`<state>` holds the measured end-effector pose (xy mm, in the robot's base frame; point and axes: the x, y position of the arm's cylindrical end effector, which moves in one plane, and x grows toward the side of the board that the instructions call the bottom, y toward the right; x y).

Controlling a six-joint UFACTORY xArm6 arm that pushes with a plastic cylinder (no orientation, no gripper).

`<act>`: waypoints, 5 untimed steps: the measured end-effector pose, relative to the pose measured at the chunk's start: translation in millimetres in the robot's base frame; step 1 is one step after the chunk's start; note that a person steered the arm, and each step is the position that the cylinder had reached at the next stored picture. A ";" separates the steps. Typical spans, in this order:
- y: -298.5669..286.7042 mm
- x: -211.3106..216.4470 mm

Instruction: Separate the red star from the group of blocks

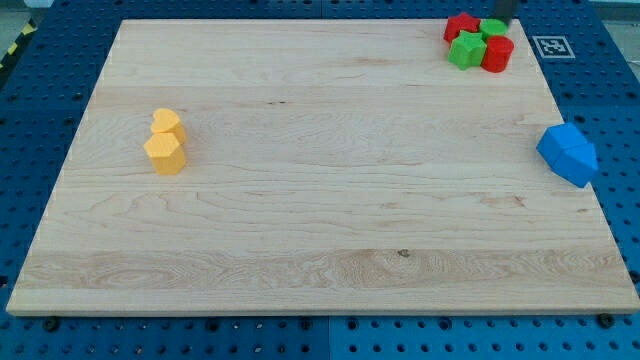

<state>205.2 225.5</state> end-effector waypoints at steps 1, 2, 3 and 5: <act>-50.2 3.0; -50.5 30.7; -52.9 57.9; -71.0 113.6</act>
